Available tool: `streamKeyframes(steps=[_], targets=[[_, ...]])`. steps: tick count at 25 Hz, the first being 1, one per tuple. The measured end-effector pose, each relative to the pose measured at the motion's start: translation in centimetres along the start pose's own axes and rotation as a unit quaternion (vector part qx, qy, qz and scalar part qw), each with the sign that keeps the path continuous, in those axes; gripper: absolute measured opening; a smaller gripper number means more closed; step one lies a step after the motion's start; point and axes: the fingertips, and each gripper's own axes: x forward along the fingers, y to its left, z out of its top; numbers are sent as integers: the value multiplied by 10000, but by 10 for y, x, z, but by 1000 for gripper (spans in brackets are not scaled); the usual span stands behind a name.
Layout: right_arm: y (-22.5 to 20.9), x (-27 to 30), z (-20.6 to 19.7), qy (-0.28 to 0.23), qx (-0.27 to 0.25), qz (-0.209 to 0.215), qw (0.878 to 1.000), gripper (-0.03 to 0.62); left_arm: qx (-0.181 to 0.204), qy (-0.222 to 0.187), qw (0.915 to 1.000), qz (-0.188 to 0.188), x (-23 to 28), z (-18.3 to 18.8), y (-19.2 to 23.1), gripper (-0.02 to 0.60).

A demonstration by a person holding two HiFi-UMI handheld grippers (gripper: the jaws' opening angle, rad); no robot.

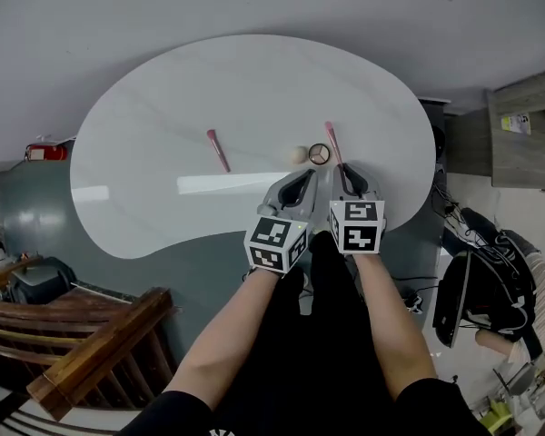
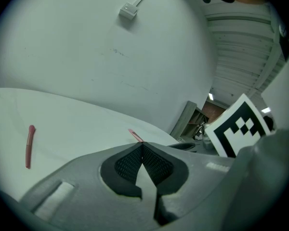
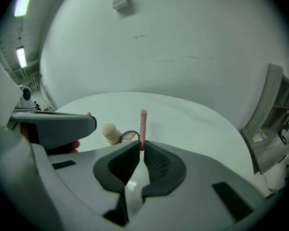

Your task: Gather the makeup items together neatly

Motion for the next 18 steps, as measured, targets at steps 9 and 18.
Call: streamKeyframes(steps=[9,18], targets=[[3,18,-13,316,182,3,9993,38,-74,83,9999,33,1,-4,10,8],[-1,32,-26,539,495,17,9973,38,-89,147,9998,37,8,-10,14,8]])
